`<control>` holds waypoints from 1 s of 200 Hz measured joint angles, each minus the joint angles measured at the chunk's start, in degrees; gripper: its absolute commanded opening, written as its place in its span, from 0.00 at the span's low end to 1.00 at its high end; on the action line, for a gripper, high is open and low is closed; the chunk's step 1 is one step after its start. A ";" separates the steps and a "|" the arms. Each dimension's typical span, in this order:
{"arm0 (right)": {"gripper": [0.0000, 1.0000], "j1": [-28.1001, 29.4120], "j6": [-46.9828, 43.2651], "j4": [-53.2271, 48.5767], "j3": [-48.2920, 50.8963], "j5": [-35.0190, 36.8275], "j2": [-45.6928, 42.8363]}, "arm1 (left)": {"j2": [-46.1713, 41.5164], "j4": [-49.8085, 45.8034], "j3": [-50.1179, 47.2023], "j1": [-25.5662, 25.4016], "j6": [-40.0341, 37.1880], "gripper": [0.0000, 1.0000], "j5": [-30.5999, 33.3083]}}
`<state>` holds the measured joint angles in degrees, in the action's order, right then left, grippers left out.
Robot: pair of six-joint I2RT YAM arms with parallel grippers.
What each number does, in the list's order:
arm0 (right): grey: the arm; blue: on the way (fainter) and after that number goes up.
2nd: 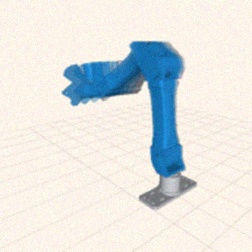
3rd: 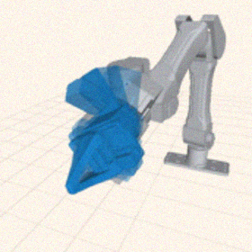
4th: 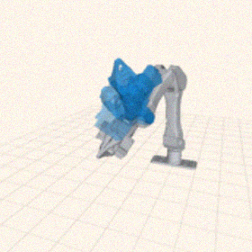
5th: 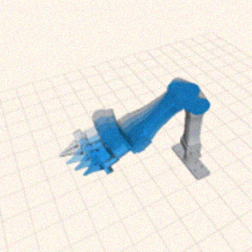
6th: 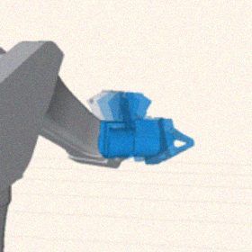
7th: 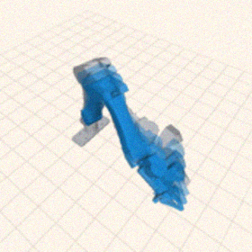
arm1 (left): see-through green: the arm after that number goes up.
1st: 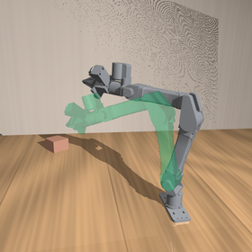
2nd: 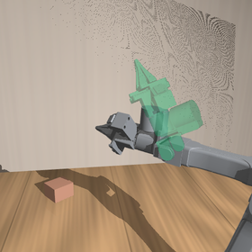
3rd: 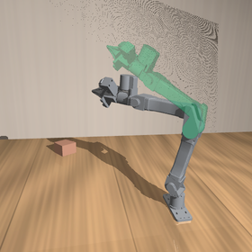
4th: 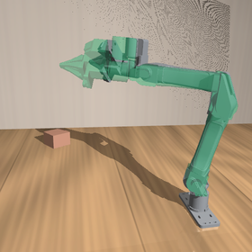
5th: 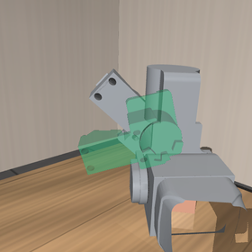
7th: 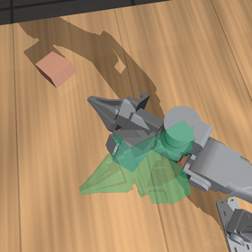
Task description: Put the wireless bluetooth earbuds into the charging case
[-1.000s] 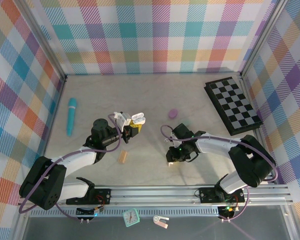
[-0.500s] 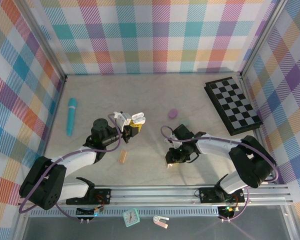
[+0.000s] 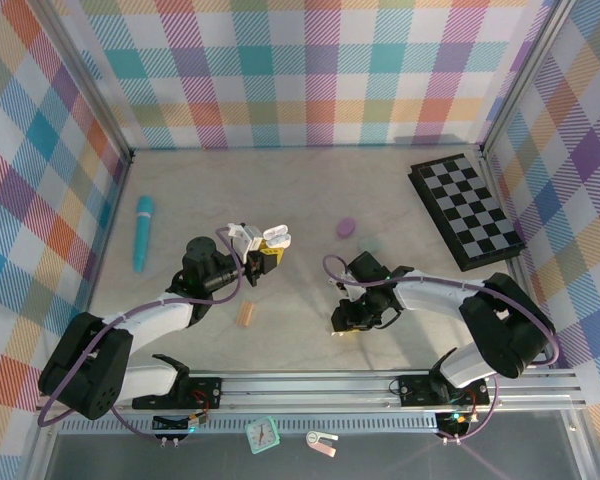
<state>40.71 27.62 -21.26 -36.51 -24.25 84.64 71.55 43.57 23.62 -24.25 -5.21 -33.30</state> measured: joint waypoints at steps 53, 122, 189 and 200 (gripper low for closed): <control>0.24 0.00 -0.07 1.44 0.20 -0.96 0.61 | 0.02 0.02 1.05 0.00 0.00 0.09 0.02; 0.21 -0.17 -0.02 2.40 0.20 -2.03 1.92 | 0.20 0.00 1.07 0.00 0.00 0.09 0.02; 0.18 0.04 -0.48 -0.04 0.15 1.25 -1.20 | 0.20 0.00 1.09 0.00 0.00 0.09 0.00; 0.18 0.04 -0.81 -1.70 -0.15 2.84 -3.08 | 0.22 -0.02 1.07 0.00 0.00 0.09 -0.02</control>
<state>40.75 26.81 -22.96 -36.67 -21.41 81.56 71.77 43.55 24.69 -24.25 -5.21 -33.32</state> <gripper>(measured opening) 0.184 0.202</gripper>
